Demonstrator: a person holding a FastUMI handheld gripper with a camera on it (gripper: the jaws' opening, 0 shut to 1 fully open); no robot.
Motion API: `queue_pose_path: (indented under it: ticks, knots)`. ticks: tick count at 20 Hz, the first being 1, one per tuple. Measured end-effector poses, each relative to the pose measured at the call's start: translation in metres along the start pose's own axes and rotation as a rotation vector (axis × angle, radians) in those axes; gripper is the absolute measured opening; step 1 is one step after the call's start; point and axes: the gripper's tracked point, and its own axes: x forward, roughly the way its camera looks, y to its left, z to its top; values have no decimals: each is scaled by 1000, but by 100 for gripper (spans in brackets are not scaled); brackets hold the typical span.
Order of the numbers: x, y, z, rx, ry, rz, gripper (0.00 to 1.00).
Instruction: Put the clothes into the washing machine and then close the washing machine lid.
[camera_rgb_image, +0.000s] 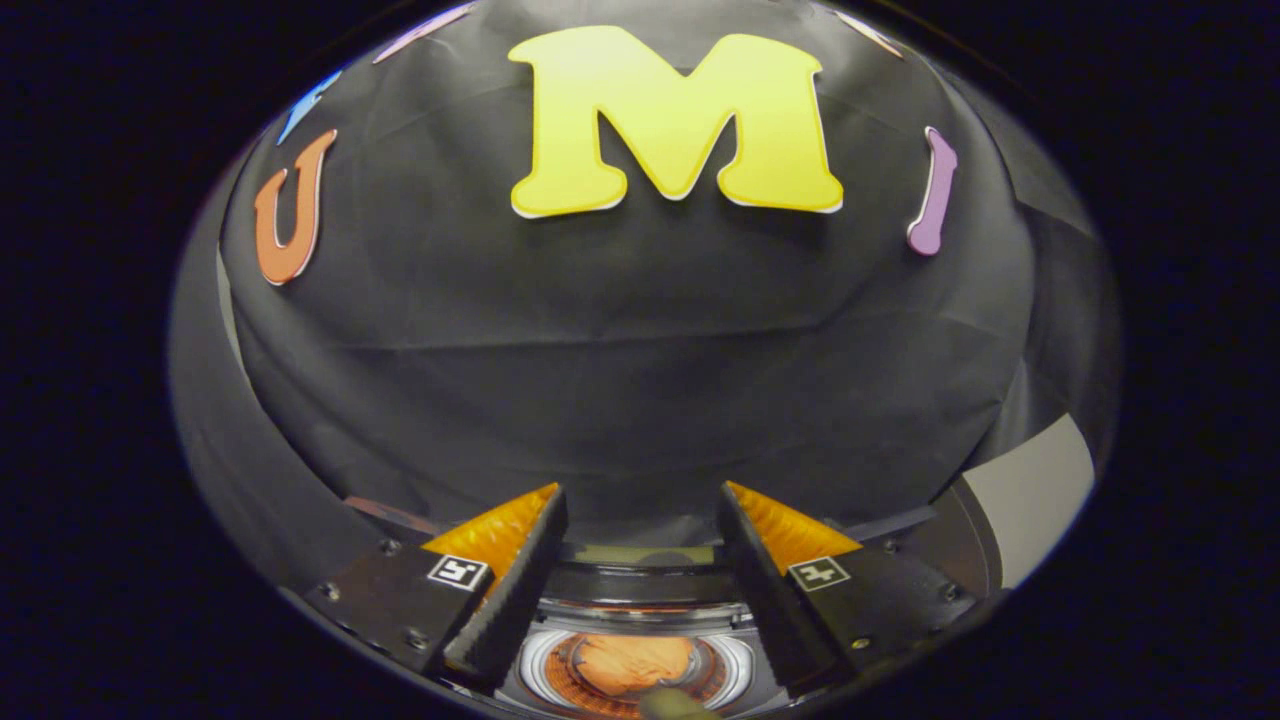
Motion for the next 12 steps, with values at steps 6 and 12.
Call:
queue_pose_path:
  ticks: [6, 12]
  knots:
    - [-1, 1, -2, -16, -80, 7, 96]
    - [-16, 2, -10, -26, -102, 24, 96]
